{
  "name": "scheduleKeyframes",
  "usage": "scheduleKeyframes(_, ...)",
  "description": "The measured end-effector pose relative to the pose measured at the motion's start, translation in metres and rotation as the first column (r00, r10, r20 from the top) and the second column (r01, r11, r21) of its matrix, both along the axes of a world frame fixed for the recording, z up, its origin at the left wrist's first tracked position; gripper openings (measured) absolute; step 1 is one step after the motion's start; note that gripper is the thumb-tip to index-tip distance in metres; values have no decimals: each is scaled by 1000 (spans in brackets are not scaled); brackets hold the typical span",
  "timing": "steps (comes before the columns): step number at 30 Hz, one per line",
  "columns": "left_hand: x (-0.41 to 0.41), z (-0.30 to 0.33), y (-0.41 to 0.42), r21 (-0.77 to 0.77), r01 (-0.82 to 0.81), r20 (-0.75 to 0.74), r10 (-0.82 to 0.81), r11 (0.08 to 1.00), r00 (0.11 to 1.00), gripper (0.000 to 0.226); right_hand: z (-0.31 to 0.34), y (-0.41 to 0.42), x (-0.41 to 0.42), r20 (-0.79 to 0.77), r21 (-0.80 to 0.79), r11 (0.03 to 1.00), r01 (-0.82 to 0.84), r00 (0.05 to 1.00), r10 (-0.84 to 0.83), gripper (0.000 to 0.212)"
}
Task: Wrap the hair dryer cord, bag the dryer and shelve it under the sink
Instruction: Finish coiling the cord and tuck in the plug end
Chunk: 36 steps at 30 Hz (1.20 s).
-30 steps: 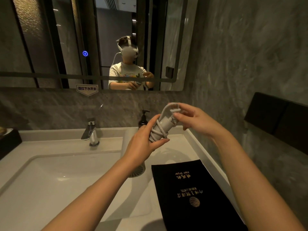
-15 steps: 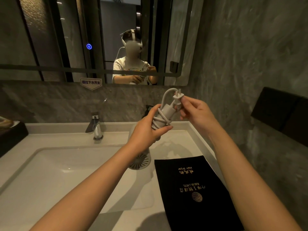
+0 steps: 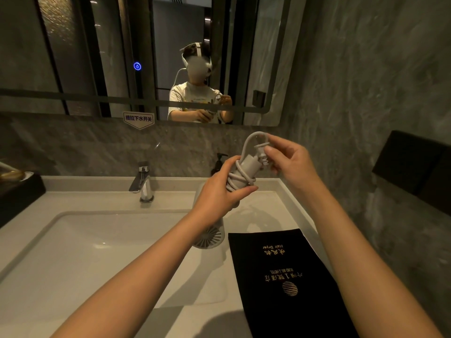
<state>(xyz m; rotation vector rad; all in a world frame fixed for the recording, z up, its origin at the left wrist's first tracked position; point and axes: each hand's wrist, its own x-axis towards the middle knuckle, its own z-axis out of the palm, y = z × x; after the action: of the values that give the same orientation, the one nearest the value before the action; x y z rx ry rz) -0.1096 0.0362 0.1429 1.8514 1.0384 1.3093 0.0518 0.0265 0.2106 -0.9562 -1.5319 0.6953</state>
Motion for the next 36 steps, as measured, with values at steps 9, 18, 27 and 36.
scheduleKeyframes(9,1,-5,-1,272,-267,-258,338,924,905,75,8,8,3,143,-50,997,64,988,-57,26)
scheduleKeyframes(18,-9,-14,-2,287,-262,-353,356,921,865,78,-1,9,6,282,-51,997,53,959,-37,21)
scheduleKeyframes(27,-10,-19,4,223,-216,-284,275,951,918,77,-20,13,-3,195,42,995,93,976,-100,15)
scheduleKeyframes(36,-9,-20,6,184,-169,-275,216,968,937,76,-20,11,-4,104,52,998,-39,994,34,18)
